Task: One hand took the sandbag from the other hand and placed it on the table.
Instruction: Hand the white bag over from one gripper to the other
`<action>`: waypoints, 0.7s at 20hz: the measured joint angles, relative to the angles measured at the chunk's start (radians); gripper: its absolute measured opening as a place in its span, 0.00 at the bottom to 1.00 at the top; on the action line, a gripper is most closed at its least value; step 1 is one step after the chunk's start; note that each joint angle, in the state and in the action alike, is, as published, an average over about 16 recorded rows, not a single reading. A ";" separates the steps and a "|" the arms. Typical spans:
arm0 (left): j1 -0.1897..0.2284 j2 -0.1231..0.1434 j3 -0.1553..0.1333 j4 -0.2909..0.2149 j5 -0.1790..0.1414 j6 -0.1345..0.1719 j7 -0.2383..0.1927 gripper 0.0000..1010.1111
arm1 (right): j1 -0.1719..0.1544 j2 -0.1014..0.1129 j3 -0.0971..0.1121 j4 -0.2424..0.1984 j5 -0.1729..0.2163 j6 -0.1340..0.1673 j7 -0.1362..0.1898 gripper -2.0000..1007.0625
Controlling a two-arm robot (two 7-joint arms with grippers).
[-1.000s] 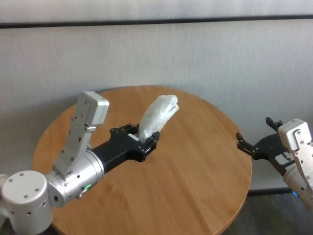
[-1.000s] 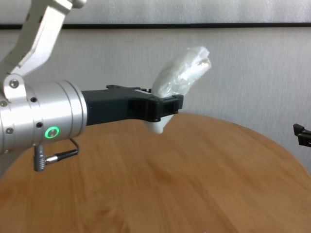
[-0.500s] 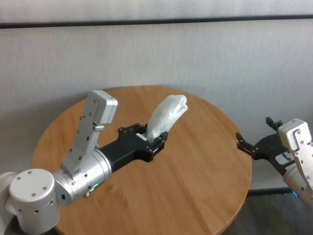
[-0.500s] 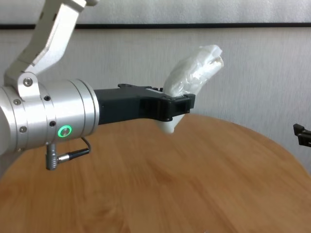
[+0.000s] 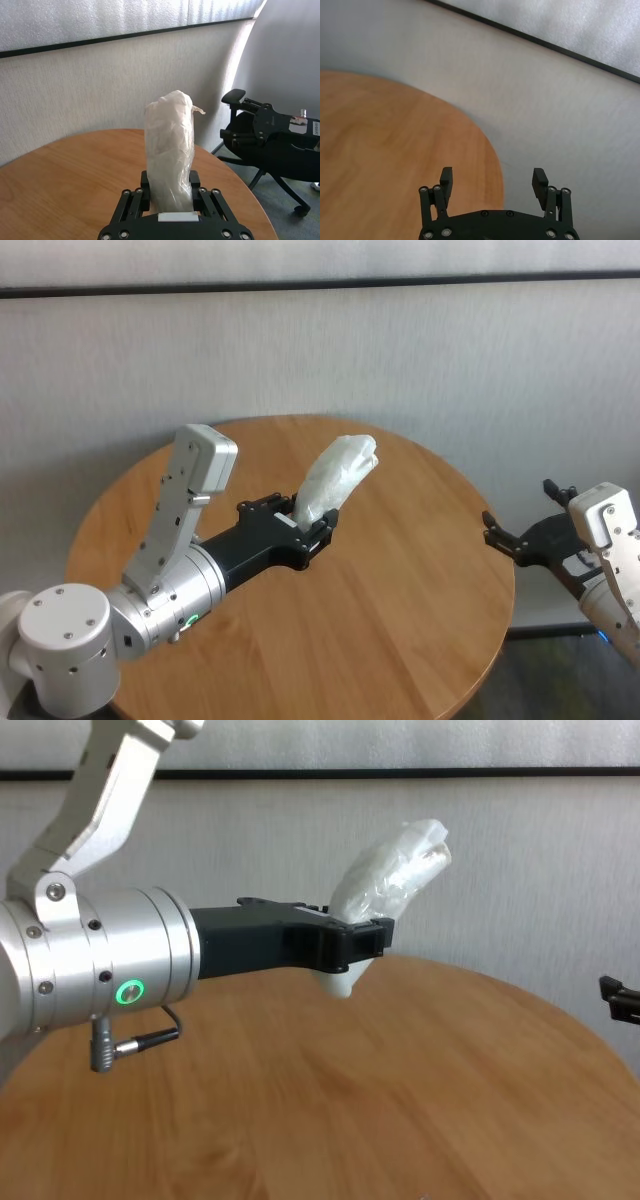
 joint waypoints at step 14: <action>0.001 0.001 0.000 0.000 0.002 -0.004 -0.004 0.47 | -0.088 -0.033 0.146 -0.151 0.495 0.073 0.276 0.99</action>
